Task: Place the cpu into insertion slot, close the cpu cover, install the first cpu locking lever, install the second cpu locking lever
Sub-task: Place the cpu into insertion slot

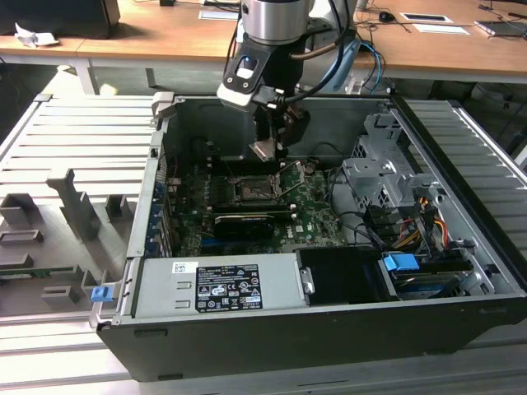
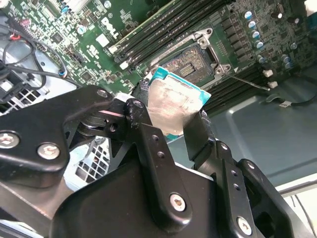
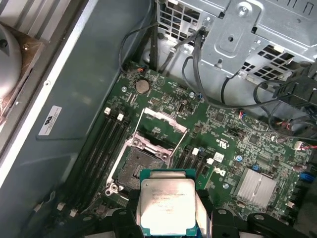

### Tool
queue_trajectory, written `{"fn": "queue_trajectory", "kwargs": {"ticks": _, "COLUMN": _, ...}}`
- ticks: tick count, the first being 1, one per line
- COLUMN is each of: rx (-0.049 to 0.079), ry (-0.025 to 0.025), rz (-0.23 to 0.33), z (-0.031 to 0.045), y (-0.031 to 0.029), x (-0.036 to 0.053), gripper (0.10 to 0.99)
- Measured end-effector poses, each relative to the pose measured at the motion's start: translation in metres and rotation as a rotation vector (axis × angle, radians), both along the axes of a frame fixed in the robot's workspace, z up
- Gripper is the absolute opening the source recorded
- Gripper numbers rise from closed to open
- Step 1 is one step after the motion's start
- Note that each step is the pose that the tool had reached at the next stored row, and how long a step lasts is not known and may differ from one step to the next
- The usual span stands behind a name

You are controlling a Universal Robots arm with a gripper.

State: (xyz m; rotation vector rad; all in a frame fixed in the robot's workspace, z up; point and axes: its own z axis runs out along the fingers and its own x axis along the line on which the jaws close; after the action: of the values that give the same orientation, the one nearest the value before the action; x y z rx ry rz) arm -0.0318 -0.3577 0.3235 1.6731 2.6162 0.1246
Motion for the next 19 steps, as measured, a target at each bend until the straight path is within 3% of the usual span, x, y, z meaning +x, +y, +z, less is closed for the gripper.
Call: {"fn": "queue_trajectory", "kwargs": {"ticks": 19, "rx": 0.0, "ry": -0.0001, "rz": -0.009, "z": -0.0043, "y": 0.0, "x": 0.0, "gripper": 0.525}}
